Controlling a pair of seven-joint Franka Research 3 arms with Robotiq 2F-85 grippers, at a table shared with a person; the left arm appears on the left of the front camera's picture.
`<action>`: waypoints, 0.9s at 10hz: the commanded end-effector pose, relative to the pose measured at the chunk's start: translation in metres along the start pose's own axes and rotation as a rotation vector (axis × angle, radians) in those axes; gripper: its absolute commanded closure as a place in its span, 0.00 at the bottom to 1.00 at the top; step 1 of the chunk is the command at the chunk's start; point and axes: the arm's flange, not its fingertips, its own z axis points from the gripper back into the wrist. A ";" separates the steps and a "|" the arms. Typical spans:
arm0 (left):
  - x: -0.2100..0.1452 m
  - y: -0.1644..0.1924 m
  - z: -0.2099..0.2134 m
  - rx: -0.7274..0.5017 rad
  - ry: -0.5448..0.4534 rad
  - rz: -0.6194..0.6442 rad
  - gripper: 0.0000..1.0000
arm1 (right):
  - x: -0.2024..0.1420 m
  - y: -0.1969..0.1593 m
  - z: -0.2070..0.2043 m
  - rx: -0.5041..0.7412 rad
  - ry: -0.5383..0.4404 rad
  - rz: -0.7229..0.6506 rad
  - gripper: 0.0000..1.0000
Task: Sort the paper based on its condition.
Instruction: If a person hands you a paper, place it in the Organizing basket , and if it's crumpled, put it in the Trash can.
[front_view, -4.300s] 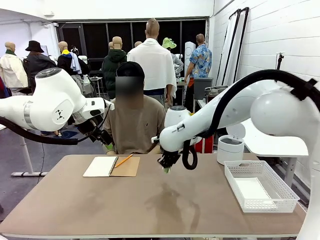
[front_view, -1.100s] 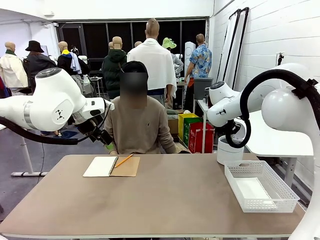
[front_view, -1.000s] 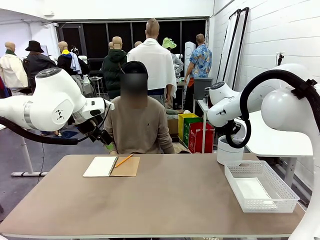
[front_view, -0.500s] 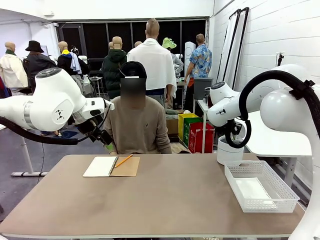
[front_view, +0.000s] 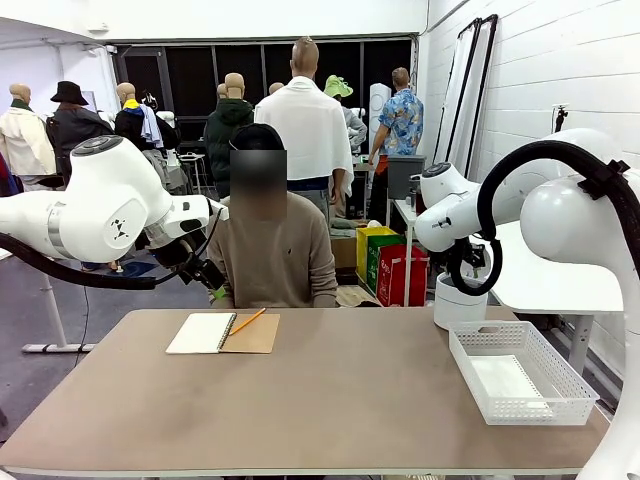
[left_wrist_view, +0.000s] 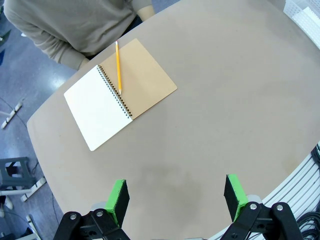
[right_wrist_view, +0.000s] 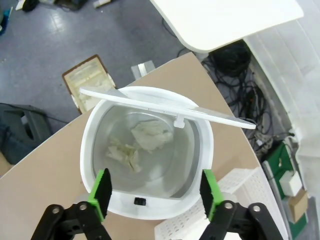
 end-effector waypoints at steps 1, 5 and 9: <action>-0.001 0.002 0.000 0.005 0.002 -0.005 0.00 | 0.004 0.002 0.001 0.004 0.019 -0.022 0.00; -0.001 0.002 0.000 0.005 0.002 -0.005 0.00 | 0.000 0.000 0.000 0.001 0.002 -0.001 0.00; -0.001 0.002 0.000 0.005 0.002 -0.005 0.00 | 0.000 0.000 0.000 0.001 0.002 -0.001 0.00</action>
